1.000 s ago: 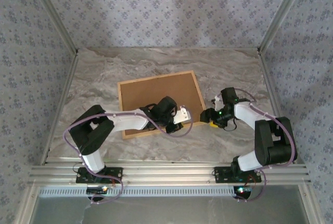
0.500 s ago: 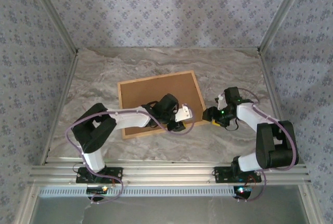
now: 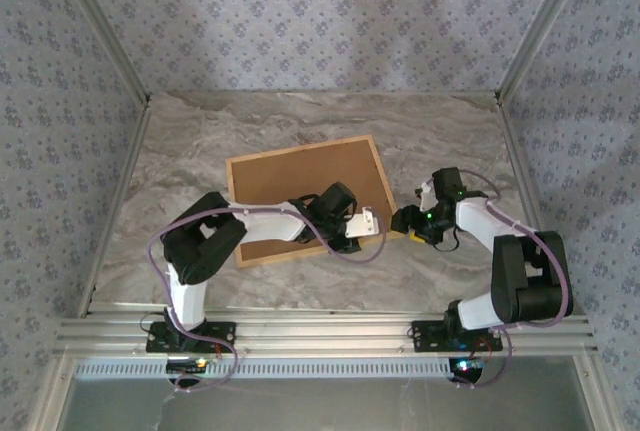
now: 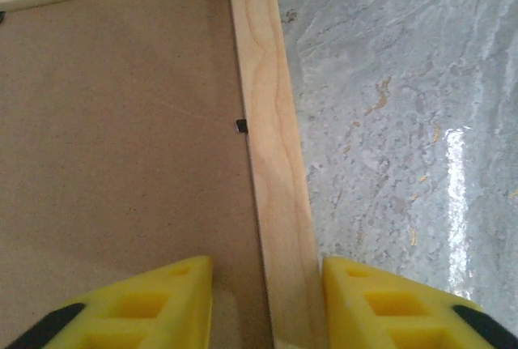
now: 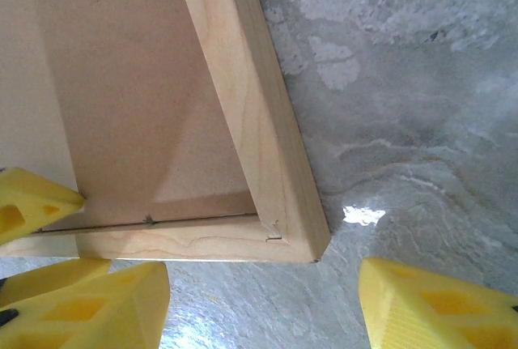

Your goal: Put the photo into the frame

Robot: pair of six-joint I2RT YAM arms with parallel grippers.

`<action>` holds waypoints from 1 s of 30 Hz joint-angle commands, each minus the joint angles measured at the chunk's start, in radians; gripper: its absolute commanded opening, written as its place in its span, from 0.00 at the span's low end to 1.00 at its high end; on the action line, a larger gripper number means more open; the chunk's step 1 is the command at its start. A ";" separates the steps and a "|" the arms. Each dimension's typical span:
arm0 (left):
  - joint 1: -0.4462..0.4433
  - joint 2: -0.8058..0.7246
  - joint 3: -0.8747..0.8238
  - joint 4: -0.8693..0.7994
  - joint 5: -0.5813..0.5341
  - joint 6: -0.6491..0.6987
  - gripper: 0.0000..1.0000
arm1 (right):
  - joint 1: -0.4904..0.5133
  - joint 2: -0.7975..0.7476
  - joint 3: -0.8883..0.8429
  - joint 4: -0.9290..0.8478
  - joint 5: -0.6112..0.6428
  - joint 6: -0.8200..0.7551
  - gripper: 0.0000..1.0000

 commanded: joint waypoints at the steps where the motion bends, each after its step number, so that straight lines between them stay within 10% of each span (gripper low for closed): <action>1: -0.018 0.033 -0.032 -0.042 -0.013 0.040 0.31 | -0.007 0.010 0.021 -0.016 0.006 -0.005 0.65; 13: -0.029 -0.012 -0.073 0.006 -0.041 0.028 0.00 | -0.005 0.038 0.031 0.011 -0.005 0.006 0.65; 30: -0.001 -0.114 -0.103 0.100 0.030 -0.096 0.00 | 0.013 0.057 0.042 0.042 -0.062 0.009 0.64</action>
